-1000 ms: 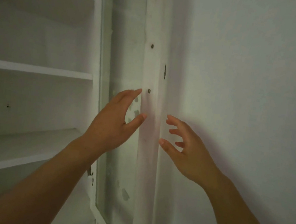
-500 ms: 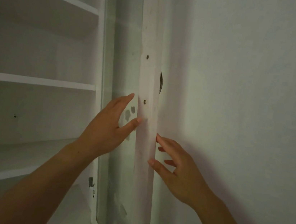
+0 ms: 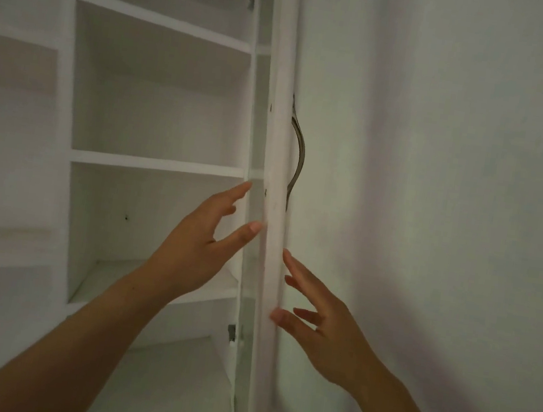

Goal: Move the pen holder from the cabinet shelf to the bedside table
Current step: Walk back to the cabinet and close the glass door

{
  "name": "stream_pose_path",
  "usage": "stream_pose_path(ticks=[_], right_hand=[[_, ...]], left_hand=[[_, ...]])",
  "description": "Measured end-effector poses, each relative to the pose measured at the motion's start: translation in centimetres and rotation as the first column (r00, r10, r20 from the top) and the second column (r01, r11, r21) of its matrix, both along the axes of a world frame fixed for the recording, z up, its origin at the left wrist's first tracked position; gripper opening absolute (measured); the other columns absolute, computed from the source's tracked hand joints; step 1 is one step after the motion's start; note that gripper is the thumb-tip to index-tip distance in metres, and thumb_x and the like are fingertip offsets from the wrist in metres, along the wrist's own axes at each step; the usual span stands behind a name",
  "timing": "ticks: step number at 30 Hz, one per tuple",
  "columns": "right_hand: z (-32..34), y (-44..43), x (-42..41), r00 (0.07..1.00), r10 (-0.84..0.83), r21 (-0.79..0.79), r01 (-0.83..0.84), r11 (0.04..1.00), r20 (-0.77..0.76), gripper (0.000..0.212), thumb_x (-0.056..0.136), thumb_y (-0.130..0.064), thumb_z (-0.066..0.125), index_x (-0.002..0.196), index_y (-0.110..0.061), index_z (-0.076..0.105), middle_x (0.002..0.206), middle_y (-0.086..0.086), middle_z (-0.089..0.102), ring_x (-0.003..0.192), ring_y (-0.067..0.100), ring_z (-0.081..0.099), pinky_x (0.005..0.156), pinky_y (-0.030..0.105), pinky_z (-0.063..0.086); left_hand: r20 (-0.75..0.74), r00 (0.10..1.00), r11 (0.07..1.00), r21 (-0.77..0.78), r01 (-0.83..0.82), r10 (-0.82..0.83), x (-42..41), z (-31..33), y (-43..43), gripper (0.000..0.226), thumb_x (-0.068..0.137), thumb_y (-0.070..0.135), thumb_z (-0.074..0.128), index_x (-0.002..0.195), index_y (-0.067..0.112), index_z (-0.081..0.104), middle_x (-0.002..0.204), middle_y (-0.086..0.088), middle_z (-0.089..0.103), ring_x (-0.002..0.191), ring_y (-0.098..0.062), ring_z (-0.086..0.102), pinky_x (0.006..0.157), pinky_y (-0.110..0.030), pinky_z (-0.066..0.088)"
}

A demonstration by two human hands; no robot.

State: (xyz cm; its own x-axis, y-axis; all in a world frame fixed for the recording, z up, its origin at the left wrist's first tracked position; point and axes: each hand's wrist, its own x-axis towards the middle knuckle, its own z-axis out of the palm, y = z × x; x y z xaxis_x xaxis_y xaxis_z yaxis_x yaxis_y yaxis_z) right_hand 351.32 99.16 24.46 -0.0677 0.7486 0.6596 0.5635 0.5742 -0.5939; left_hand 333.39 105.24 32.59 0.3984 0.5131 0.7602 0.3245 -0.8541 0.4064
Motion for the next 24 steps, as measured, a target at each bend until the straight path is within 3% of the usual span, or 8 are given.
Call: stream_pose_path(ticks=[3, 8, 14, 16, 19, 24], right_hand=[[-0.3, 1.1, -1.6, 0.997, 0.073, -0.028, -0.073, 0.997, -0.007, 0.063, 0.08, -0.056, 0.053, 0.134, -0.057, 0.022, 0.143, -0.029, 0.033, 0.13, -0.004, 0.034, 0.104, 0.039, 0.04], [-0.9, 3.0, -4.6, 0.992, 0.124, -0.025, -0.125, 0.992, -0.031, 0.063, 0.076, -0.066, 0.051, 0.13, -0.063, 0.019, 0.142, -0.025, 0.036, 0.129, -0.001, 0.036, 0.102, 0.034, 0.042], [-1.0, 4.7, -8.5, 0.997, 0.082, 0.027, -0.081, 0.996, -0.011, 0.061, 0.074, -0.067, 0.051, 0.124, -0.071, 0.017, 0.138, -0.035, 0.034, 0.126, -0.007, 0.036, 0.091, 0.008, 0.039], [-1.1, 5.3, -9.8, 0.997, 0.072, 0.061, -0.072, 0.996, 0.005, 0.061, 0.076, -0.062, 0.053, 0.126, -0.068, 0.018, 0.134, -0.042, 0.03, 0.126, -0.011, 0.033, 0.1, 0.018, 0.04], [-1.1, 6.6, -11.7, 0.997, 0.061, 0.084, -0.064, 0.994, 0.041, 0.065, 0.075, -0.065, 0.052, 0.13, -0.064, 0.017, 0.132, -0.051, 0.022, 0.128, -0.014, 0.027, 0.107, 0.033, 0.037], [-0.6, 9.3, -13.9, 0.997, 0.06, 0.081, -0.065, 0.995, 0.058, 0.078, 0.071, -0.063, 0.061, 0.133, -0.061, 0.013, 0.144, -0.038, 0.014, 0.134, -0.009, 0.019, 0.108, 0.04, 0.035]], left_hand=[[0.02, 0.999, 0.999, -0.011, 0.036, -0.036, -1.4, -0.2, -0.4, 0.069, 0.074, 0.058, 0.047, 0.137, 0.046, 0.022, 0.143, 0.017, 0.033, 0.121, 0.0, 0.039, 0.096, -0.028, 0.038], [0.043, 0.999, 1.0, -0.017, -0.004, 0.005, -4.3, -0.2, -0.2, 0.067, 0.074, 0.052, 0.049, 0.135, 0.046, 0.021, 0.145, 0.014, 0.033, 0.124, -0.005, 0.04, 0.101, -0.035, 0.04], [-0.005, 0.998, 0.997, 0.049, -0.058, 0.058, -8.0, -0.4, 1.4, 0.067, 0.076, 0.053, 0.051, 0.136, 0.05, 0.02, 0.126, 0.038, 0.033, 0.113, 0.014, 0.038, 0.093, -0.018, 0.035], [-0.015, 0.997, 0.995, 0.067, -0.078, 0.079, -9.3, -0.5, 2.1, 0.064, 0.077, 0.053, 0.05, 0.133, 0.055, 0.018, 0.118, 0.046, 0.029, 0.107, 0.024, 0.035, 0.086, -0.01, 0.032], [-0.017, 0.994, 0.994, 0.048, -0.103, 0.104, -11.3, -0.6, 3.2, 0.063, 0.078, 0.051, 0.049, 0.133, 0.054, 0.019, 0.123, 0.04, 0.032, 0.105, 0.023, 0.036, 0.084, -0.008, 0.031], [-0.048, 0.993, 0.994, 0.02, -0.105, 0.106, -14.7, -0.2, 5.6, 0.068, 0.081, 0.046, 0.051, 0.138, 0.05, 0.015, 0.14, 0.021, 0.035, 0.113, 0.01, 0.039, 0.089, -0.017, 0.035]])
